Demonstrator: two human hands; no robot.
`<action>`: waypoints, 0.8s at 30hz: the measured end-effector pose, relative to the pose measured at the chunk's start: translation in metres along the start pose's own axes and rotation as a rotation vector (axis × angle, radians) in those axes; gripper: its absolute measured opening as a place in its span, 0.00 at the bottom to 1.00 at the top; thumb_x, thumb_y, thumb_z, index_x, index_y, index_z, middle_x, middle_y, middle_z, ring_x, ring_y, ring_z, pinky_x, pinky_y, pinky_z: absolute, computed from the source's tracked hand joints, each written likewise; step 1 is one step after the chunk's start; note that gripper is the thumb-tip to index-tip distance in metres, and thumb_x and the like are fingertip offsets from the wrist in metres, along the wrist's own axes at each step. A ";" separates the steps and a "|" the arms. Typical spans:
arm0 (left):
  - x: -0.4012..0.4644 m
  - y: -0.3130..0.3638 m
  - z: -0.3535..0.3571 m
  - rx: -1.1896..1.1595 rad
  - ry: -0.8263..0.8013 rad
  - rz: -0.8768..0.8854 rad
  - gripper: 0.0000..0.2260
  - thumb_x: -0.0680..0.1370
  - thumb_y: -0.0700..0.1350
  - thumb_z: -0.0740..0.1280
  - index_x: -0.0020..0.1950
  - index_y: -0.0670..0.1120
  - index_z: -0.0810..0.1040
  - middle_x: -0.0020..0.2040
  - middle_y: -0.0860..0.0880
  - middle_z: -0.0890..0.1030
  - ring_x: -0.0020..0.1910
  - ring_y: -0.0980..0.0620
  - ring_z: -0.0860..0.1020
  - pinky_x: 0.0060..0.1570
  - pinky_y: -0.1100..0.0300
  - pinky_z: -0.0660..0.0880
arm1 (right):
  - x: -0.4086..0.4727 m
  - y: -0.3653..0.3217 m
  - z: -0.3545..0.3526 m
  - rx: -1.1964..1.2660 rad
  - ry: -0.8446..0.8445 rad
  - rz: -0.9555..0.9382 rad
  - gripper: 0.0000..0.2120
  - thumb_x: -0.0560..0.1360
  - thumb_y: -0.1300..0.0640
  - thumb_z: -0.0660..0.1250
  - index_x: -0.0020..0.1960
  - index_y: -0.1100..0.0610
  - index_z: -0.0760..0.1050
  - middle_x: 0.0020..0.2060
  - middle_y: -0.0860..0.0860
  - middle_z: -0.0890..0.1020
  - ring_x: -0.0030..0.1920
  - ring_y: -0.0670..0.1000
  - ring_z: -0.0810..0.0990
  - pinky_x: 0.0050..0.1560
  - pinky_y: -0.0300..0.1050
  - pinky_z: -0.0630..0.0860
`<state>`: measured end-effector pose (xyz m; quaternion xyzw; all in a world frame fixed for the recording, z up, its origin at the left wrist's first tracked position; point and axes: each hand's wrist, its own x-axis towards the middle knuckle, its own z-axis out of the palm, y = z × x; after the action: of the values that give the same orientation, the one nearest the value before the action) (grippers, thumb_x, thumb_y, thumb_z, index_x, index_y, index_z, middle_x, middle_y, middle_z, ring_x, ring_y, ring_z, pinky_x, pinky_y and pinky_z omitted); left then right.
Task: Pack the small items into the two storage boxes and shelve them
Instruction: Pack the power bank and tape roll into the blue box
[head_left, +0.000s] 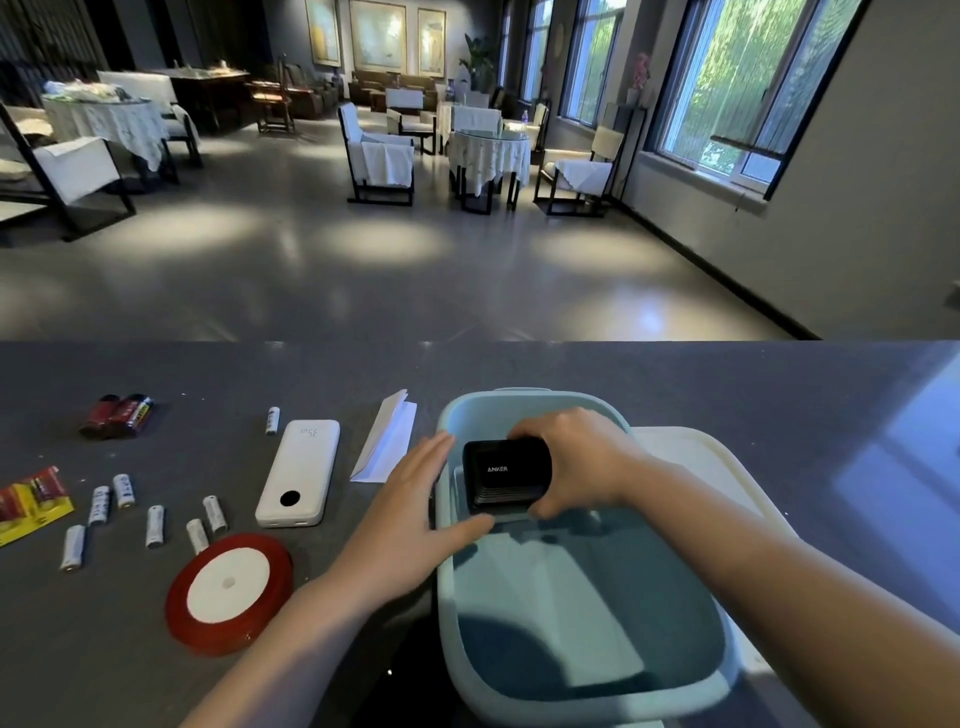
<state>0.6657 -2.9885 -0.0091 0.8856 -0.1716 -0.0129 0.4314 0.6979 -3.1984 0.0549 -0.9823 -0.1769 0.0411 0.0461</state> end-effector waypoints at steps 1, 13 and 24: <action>-0.002 -0.005 0.001 -0.020 0.010 -0.008 0.37 0.72 0.58 0.69 0.76 0.56 0.55 0.74 0.65 0.53 0.73 0.68 0.50 0.72 0.63 0.52 | 0.005 0.000 0.003 -0.011 -0.018 0.007 0.31 0.56 0.44 0.77 0.58 0.45 0.75 0.47 0.44 0.82 0.46 0.50 0.79 0.41 0.44 0.74; -0.012 -0.019 0.007 -0.033 0.089 -0.001 0.30 0.73 0.62 0.60 0.74 0.60 0.58 0.72 0.69 0.56 0.70 0.74 0.51 0.69 0.71 0.52 | 0.041 0.005 0.043 0.090 -0.099 0.072 0.28 0.56 0.41 0.78 0.54 0.47 0.77 0.44 0.45 0.82 0.45 0.50 0.79 0.46 0.47 0.78; -0.058 -0.060 -0.016 0.011 0.554 -0.275 0.20 0.74 0.54 0.68 0.64 0.51 0.74 0.63 0.55 0.75 0.62 0.60 0.70 0.63 0.62 0.65 | 0.010 -0.039 0.037 0.562 0.392 0.258 0.19 0.71 0.59 0.72 0.61 0.51 0.77 0.56 0.46 0.80 0.56 0.47 0.76 0.54 0.41 0.70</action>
<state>0.6314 -2.9244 -0.0524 0.8727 0.0741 0.1718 0.4509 0.6906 -3.1561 0.0221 -0.9347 -0.0213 -0.0957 0.3417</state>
